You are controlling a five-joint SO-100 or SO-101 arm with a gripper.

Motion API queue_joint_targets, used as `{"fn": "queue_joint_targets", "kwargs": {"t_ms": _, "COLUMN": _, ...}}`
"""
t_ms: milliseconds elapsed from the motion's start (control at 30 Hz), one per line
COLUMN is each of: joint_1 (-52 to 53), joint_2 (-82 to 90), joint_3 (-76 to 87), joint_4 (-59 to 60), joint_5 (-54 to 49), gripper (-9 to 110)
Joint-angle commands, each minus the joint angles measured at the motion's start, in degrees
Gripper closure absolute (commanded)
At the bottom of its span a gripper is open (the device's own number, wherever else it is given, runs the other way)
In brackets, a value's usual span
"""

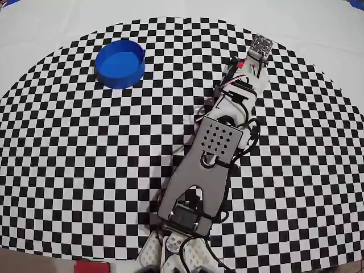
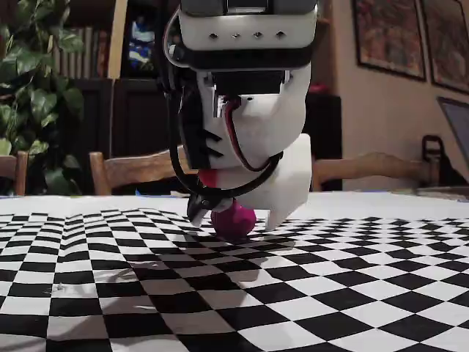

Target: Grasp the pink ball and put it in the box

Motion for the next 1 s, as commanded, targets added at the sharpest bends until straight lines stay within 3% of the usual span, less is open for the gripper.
{"fn": "queue_joint_targets", "kwargs": {"t_ms": 0, "joint_1": -0.44, "joint_2": 0.09, "joint_3": -4.31, "joint_4": 0.18, "joint_5": 0.44, "gripper": 74}}
{"fn": "queue_joint_targets", "kwargs": {"t_ms": 767, "joint_1": -0.44, "joint_2": -0.35, "joint_3": -4.66, "joint_4": 0.18, "joint_5": 0.44, "gripper": 75}}
{"fn": "queue_joint_targets", "kwargs": {"t_ms": 933, "joint_1": -0.44, "joint_2": -0.62, "joint_3": -4.66, "joint_4": -0.18, "joint_5": 0.18, "gripper": 101}}
{"fn": "queue_joint_targets", "kwargs": {"t_ms": 967, "joint_1": -0.44, "joint_2": -0.62, "joint_3": -4.75, "joint_4": -0.18, "joint_5": 0.35, "gripper": 101}}
